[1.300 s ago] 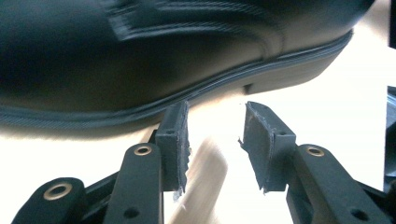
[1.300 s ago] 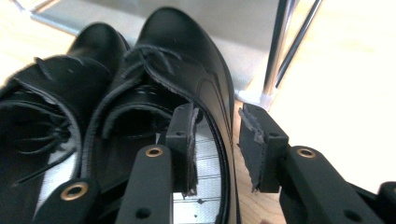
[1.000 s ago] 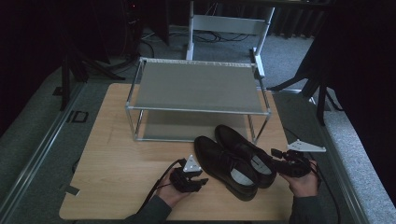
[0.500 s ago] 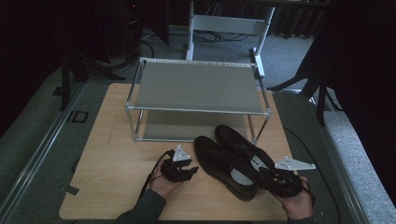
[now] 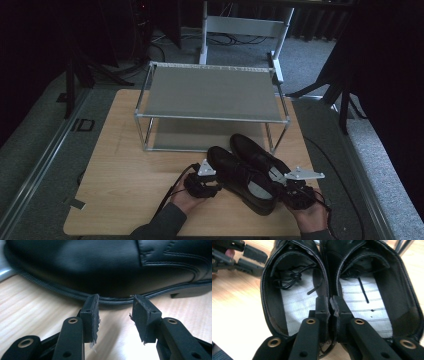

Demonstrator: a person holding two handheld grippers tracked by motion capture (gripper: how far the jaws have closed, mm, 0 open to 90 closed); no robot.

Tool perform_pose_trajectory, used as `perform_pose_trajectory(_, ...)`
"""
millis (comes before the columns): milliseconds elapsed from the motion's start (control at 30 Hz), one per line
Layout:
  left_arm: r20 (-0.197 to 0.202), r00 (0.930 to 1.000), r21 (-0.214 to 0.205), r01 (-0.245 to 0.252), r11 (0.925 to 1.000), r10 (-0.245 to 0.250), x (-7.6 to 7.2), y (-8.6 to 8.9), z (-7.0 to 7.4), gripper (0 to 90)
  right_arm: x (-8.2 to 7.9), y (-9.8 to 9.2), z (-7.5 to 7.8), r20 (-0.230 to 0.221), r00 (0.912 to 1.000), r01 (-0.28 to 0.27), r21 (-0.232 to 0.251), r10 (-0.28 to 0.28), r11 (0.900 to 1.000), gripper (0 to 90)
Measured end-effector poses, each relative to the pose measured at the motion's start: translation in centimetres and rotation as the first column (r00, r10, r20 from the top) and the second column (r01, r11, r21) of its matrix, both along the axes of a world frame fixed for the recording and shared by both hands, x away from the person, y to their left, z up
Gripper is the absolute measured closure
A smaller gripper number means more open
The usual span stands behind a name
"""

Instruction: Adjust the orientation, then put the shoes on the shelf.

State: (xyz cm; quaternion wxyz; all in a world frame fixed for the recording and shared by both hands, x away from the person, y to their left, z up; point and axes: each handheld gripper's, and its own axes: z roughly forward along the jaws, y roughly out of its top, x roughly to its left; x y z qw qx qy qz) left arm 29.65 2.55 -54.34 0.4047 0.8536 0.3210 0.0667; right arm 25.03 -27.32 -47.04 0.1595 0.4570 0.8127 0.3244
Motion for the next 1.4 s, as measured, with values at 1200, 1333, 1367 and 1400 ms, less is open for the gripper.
perform_pose_trajectory(1200, -0.022, 0.9980, -0.014, 0.059, 0.9982, -0.059, -0.6, -2.1, -0.2, 58.0, 1.6, -1.5, 1.8, -0.015, 0.9954, -0.095, -0.052, 0.095, 0.9941, 36.1)
perform_pose_trajectory(1333, -0.022, 0.9980, -0.014, 0.059, 0.9981, -0.059, -0.6, -2.1, -0.2, 58.0, 2.2, -1.0, 1.1, -0.067, 0.9914, -0.119, -0.101, 0.112, 0.9877, 33.4)
perform_pose_trajectory(1367, -0.022, 0.9980, -0.015, 0.060, 0.9981, -0.060, -0.6, -2.0, -0.2, 58.0, 2.3, -1.0, 1.0, -0.074, 0.9910, -0.119, -0.114, 0.111, 0.9863, 33.1)
perform_pose_trajectory(1400, -0.023, 0.9980, -0.014, 0.059, 0.9981, -0.060, -0.6, -2.0, -0.2, 58.0, 2.4, -1.0, 0.8, -0.078, 0.9908, -0.120, -0.125, 0.110, 0.9849, 32.9)
